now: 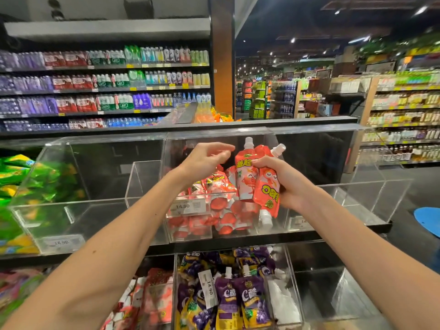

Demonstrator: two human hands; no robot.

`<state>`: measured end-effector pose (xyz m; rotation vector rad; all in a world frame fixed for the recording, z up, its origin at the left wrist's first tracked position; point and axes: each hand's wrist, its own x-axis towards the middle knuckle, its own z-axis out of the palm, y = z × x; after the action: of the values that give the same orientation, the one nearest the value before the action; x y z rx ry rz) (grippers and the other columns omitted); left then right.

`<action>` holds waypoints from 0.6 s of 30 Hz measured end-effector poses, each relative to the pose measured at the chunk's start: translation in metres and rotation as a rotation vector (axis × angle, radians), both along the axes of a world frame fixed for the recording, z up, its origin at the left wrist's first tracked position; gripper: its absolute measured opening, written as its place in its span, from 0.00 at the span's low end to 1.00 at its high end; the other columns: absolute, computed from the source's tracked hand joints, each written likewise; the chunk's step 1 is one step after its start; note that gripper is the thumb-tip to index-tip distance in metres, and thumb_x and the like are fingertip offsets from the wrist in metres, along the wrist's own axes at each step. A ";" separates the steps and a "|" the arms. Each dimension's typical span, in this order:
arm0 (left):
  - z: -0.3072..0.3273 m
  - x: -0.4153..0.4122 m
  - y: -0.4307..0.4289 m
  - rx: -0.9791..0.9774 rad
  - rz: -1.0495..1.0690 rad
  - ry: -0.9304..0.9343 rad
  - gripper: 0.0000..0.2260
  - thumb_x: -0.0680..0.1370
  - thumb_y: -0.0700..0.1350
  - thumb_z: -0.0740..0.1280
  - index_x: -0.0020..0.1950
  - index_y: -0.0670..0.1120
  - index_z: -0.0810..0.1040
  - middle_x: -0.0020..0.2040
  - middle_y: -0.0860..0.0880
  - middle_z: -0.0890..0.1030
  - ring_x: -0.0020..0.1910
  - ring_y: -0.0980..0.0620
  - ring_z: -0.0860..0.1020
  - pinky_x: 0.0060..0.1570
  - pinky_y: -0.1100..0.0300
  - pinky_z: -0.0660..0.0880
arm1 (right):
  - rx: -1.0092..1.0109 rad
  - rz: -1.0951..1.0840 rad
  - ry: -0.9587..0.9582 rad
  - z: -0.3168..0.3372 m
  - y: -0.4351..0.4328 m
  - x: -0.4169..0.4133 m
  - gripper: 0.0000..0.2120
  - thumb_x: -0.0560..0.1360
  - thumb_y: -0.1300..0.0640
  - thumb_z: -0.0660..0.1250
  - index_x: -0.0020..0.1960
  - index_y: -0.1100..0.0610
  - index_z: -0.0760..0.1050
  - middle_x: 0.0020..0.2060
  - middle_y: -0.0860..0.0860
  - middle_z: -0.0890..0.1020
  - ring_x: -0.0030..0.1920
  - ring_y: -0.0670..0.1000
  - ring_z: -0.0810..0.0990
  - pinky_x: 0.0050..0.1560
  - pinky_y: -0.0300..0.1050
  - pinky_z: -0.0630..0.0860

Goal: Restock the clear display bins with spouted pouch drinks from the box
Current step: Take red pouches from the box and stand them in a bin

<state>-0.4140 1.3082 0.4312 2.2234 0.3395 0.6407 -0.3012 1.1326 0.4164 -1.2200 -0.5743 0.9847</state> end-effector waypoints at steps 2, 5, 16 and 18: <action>0.004 -0.003 -0.010 -0.176 -0.125 0.036 0.11 0.84 0.47 0.62 0.65 0.53 0.79 0.58 0.47 0.83 0.56 0.53 0.81 0.58 0.52 0.79 | -0.014 0.038 0.024 0.006 0.002 0.001 0.22 0.71 0.54 0.71 0.63 0.58 0.76 0.53 0.58 0.85 0.55 0.59 0.84 0.60 0.59 0.77; 0.007 -0.009 -0.007 -0.203 -0.193 0.125 0.14 0.82 0.52 0.65 0.67 0.55 0.76 0.58 0.47 0.83 0.59 0.45 0.80 0.60 0.46 0.77 | -0.016 0.088 0.048 0.014 0.002 0.001 0.21 0.71 0.54 0.69 0.62 0.60 0.76 0.55 0.60 0.84 0.55 0.60 0.83 0.60 0.59 0.77; 0.002 -0.004 -0.009 -0.309 -0.046 0.092 0.43 0.72 0.35 0.76 0.75 0.62 0.57 0.49 0.40 0.85 0.48 0.43 0.85 0.47 0.50 0.82 | -0.019 -0.013 -0.089 0.044 -0.004 0.020 0.15 0.76 0.54 0.67 0.60 0.59 0.76 0.47 0.57 0.86 0.44 0.56 0.86 0.50 0.54 0.81; -0.009 0.009 -0.007 -0.220 0.077 0.093 0.40 0.73 0.38 0.76 0.73 0.65 0.59 0.51 0.40 0.83 0.47 0.43 0.85 0.48 0.48 0.83 | -0.048 -0.081 -0.133 0.040 -0.003 0.025 0.19 0.75 0.55 0.69 0.64 0.58 0.73 0.47 0.57 0.86 0.43 0.55 0.86 0.44 0.51 0.82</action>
<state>-0.4047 1.3016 0.4223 2.0404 0.5201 0.5146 -0.2761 1.1295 0.4564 -1.3487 -0.6032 0.8582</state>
